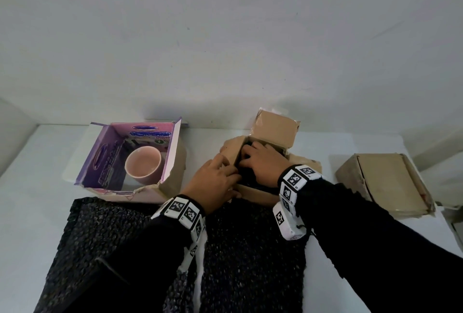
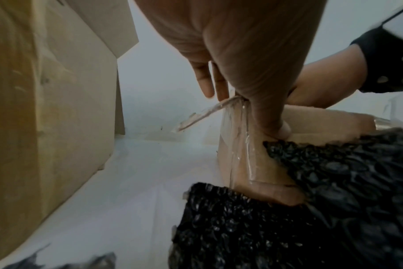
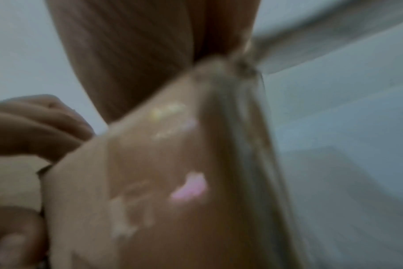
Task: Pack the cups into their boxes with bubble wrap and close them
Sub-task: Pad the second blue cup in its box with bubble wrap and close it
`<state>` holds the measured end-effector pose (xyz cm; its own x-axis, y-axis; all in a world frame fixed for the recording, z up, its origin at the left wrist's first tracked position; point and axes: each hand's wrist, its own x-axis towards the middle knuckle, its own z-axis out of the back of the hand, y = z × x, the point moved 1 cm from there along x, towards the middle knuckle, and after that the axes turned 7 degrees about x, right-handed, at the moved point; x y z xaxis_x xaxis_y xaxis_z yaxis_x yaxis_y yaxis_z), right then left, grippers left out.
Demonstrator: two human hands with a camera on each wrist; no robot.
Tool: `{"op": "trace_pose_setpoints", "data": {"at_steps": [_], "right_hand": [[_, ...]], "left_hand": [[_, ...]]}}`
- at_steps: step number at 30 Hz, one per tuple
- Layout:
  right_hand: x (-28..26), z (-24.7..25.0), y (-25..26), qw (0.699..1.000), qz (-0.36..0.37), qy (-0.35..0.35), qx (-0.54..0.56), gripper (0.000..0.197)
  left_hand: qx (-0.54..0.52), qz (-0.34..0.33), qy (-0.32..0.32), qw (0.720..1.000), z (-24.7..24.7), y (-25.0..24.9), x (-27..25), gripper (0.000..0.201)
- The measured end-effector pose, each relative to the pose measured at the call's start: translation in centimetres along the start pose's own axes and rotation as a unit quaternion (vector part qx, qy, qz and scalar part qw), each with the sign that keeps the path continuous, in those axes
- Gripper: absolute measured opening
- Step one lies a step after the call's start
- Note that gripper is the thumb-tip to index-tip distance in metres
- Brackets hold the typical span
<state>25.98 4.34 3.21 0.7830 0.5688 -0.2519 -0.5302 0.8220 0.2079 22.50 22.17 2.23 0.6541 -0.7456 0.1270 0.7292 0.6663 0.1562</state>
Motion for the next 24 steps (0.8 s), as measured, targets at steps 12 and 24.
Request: {"op": "trace_pose_setpoints", "data": {"at_steps": [12,24], "right_hand": [[-2.2,-0.9,-2.7,0.988,-0.037,-0.145,0.037,0.042],[-1.9,-1.2,-2.5,0.995,-0.023,-0.091,0.028,0.055]], "left_hand": [[0.064,-0.013,0.048,0.997,0.6,0.1,1.8,0.037],[0.071,-0.023,0.016,0.997,-0.4,0.0,1.3,0.043]]}}
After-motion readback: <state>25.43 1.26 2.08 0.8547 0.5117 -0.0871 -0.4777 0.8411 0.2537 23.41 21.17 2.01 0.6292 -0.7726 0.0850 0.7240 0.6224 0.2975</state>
